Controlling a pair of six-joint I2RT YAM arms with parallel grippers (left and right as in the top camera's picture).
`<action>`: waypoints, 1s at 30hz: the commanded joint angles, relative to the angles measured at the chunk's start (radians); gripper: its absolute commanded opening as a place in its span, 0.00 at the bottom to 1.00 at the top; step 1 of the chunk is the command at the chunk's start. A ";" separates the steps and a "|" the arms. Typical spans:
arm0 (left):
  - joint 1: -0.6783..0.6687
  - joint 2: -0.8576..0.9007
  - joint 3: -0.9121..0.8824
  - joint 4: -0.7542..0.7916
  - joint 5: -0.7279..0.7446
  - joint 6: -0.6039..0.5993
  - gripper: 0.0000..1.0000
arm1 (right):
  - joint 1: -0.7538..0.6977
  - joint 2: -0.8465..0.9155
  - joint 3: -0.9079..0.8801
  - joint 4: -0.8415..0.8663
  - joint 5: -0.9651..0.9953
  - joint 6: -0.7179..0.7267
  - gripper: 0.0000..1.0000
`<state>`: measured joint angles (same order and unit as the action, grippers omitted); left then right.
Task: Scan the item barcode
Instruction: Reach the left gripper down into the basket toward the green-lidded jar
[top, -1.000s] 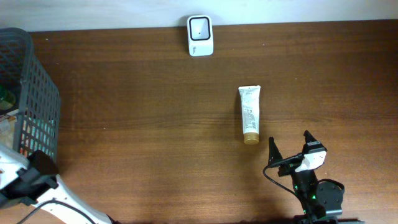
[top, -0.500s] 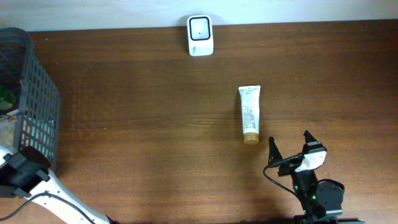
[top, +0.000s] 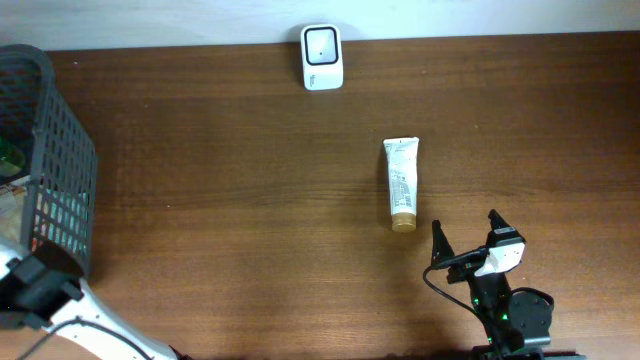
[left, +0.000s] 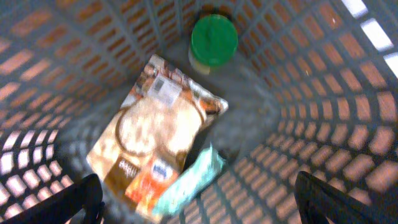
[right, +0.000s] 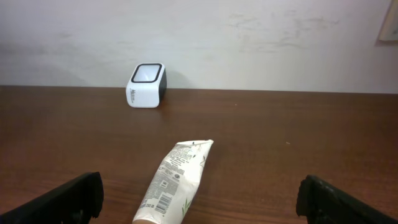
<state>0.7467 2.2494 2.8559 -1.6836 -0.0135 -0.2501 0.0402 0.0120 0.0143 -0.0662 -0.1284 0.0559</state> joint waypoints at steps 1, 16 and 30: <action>0.005 -0.160 -0.130 -0.005 -0.003 -0.010 0.97 | 0.007 -0.005 -0.008 -0.001 0.006 0.004 0.98; 0.002 -0.217 -0.206 0.126 -0.059 0.084 0.92 | 0.007 -0.005 -0.008 -0.001 0.006 0.004 0.98; -0.037 -0.213 -0.577 0.558 -0.050 0.163 0.99 | 0.007 -0.005 -0.008 -0.001 0.006 0.004 0.98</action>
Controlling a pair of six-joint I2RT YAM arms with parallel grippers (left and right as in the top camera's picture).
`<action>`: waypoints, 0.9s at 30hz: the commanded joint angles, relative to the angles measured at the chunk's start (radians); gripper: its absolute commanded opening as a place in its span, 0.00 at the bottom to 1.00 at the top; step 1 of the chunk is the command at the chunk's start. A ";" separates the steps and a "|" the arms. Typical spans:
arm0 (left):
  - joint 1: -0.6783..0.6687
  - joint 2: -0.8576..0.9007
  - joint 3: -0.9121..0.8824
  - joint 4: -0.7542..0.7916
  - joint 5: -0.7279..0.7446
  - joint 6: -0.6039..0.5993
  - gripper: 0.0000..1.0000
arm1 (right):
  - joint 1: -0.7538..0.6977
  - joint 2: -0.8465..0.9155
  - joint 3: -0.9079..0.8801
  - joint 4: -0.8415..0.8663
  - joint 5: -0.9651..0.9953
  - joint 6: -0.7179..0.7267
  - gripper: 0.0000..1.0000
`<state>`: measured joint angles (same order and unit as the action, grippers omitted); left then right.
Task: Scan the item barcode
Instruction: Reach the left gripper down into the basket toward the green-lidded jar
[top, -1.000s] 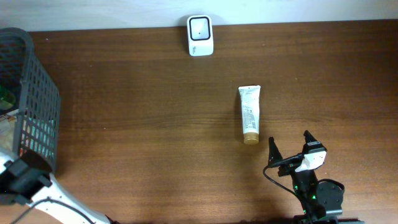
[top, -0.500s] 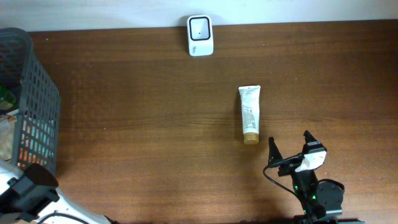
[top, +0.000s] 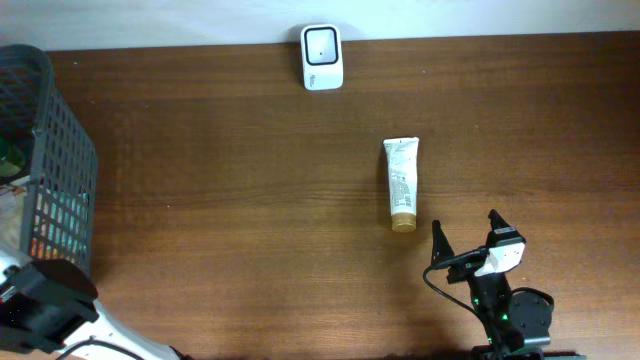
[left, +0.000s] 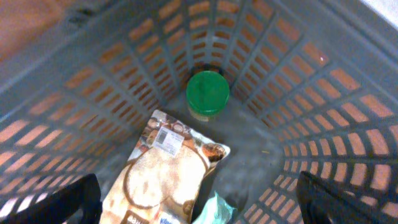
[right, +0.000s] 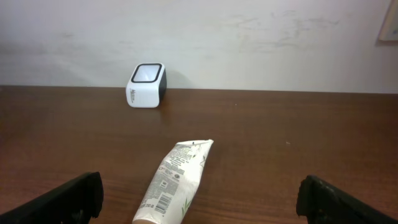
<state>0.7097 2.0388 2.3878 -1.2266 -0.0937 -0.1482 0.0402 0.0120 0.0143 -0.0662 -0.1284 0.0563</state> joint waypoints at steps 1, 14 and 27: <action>0.000 -0.003 -0.148 0.142 0.031 0.076 0.99 | 0.007 -0.005 -0.008 -0.001 0.006 0.003 0.98; 0.015 0.002 -0.614 0.647 0.019 0.308 0.99 | 0.007 -0.005 -0.008 -0.001 0.006 0.003 0.98; 0.033 0.135 -0.637 0.827 0.061 0.378 0.99 | 0.007 -0.005 -0.008 -0.001 0.006 0.003 0.98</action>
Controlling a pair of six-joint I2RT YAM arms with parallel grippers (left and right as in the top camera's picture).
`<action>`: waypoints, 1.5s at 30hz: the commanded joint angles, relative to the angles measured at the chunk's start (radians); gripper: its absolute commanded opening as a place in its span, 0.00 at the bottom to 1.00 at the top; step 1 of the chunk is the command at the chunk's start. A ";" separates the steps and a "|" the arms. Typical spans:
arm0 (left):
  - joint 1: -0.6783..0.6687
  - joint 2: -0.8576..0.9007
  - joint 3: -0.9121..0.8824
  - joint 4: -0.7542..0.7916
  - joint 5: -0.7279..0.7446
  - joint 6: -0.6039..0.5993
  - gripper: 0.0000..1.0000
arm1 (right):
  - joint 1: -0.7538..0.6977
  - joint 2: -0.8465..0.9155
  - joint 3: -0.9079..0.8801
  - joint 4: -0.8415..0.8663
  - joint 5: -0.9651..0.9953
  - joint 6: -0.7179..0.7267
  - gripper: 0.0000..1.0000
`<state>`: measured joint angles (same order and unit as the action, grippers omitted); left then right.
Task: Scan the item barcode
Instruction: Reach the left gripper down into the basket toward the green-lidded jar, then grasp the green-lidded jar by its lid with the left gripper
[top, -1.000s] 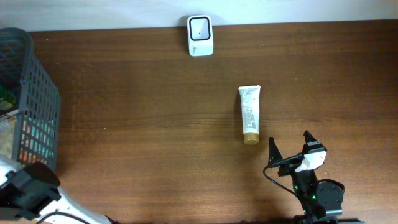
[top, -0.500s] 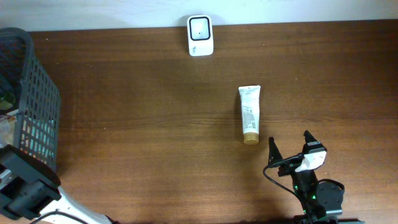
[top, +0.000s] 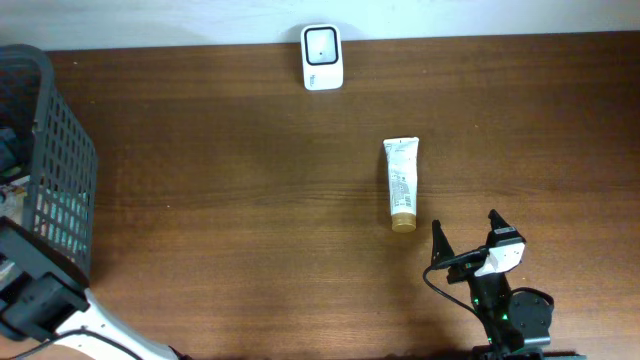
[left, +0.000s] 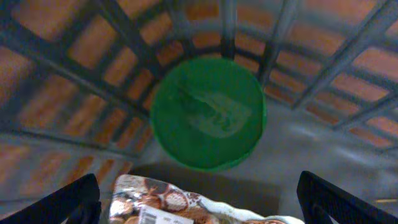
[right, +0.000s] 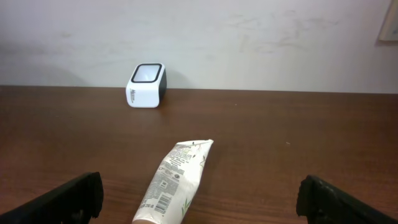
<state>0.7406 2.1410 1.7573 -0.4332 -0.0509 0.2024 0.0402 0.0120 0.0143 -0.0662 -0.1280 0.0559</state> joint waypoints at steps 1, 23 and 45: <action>0.002 0.037 -0.006 0.042 0.018 0.027 0.99 | 0.007 -0.005 -0.008 -0.001 0.005 0.004 0.98; 0.002 0.171 -0.006 0.294 0.082 0.027 0.94 | 0.007 -0.005 -0.008 -0.001 0.005 0.004 0.98; 0.002 0.125 -0.006 0.304 0.116 0.027 0.58 | 0.007 -0.005 -0.008 -0.001 0.005 0.004 0.98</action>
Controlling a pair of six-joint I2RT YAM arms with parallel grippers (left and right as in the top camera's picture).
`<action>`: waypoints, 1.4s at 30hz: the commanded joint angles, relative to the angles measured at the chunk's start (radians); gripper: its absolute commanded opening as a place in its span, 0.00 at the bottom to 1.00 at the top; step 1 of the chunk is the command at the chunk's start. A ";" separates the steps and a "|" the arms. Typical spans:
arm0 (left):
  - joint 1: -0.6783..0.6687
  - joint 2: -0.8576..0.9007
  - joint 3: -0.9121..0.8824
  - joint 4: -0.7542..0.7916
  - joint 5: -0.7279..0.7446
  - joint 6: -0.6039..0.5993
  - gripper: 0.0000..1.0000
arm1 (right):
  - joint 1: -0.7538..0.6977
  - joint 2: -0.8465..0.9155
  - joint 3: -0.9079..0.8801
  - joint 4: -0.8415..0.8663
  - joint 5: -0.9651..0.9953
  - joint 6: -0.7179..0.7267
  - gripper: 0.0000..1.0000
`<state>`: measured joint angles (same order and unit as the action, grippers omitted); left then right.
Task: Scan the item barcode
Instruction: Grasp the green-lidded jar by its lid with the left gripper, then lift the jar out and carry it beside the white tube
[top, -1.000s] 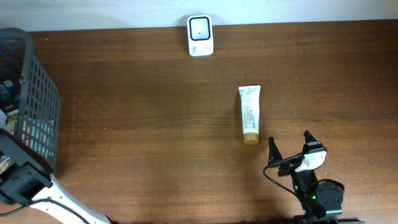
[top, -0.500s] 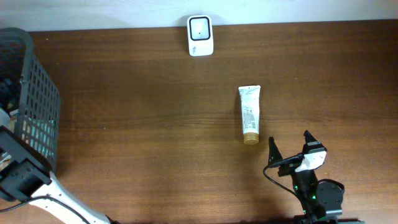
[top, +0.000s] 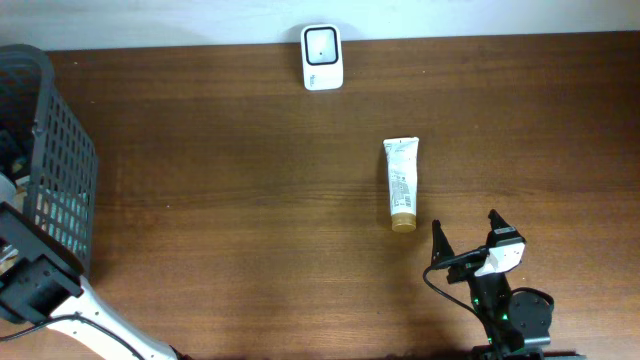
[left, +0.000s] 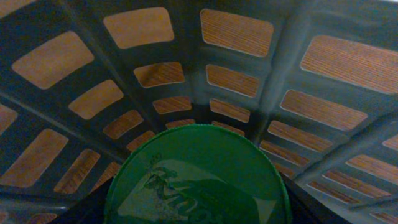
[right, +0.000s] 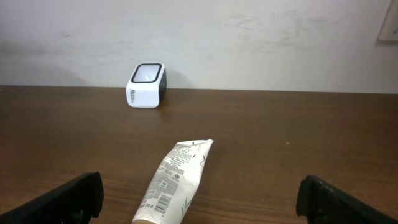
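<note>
A green-lidded jar (left: 196, 180) stands on the floor of the dark mesh basket (top: 45, 150) at the table's left end. My left gripper (left: 196, 216) is down inside the basket, open, its dark fingers flanking the lid at the frame's lower corners. The white barcode scanner (top: 321, 58) sits at the back edge by the wall and shows again as scanner (right: 147, 85). A white tube (top: 401, 183) with a tan cap lies mid-right, its barcode facing up, tube (right: 177, 180). My right gripper (right: 199, 199) rests open just in front of the tube.
The basket's grid walls (left: 249, 81) close in tightly around the left gripper. The brown wooden table (top: 230, 200) stretches between basket and tube. A pale wall (right: 249, 37) runs behind the scanner.
My left gripper has come lower and closer to the green lid, which now fills the bottom of the left wrist view. The snack pouch has left that view. The right arm is still.
The left gripper first looked down into the basket at a snack pouch, a teal packet and the green-lidded jar. Then it centred over the jar, then hung close above the lid, and now its open fingers flank it. The tube, scanner and right gripper stayed put.
</note>
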<state>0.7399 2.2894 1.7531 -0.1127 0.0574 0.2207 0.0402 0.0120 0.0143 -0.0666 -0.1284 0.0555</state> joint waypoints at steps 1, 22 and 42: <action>0.003 -0.036 -0.002 -0.020 0.008 0.008 0.59 | 0.007 -0.005 -0.008 0.000 0.006 0.004 0.98; 0.002 -0.430 -0.002 -0.196 0.089 -0.097 0.63 | 0.007 -0.005 -0.008 0.000 0.006 0.004 0.98; -0.052 -0.742 -0.002 -0.216 0.373 -0.245 0.61 | 0.007 -0.005 -0.008 0.000 0.006 0.004 0.98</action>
<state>0.7311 1.6241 1.7443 -0.3275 0.3206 0.0189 0.0402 0.0120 0.0147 -0.0662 -0.1284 0.0563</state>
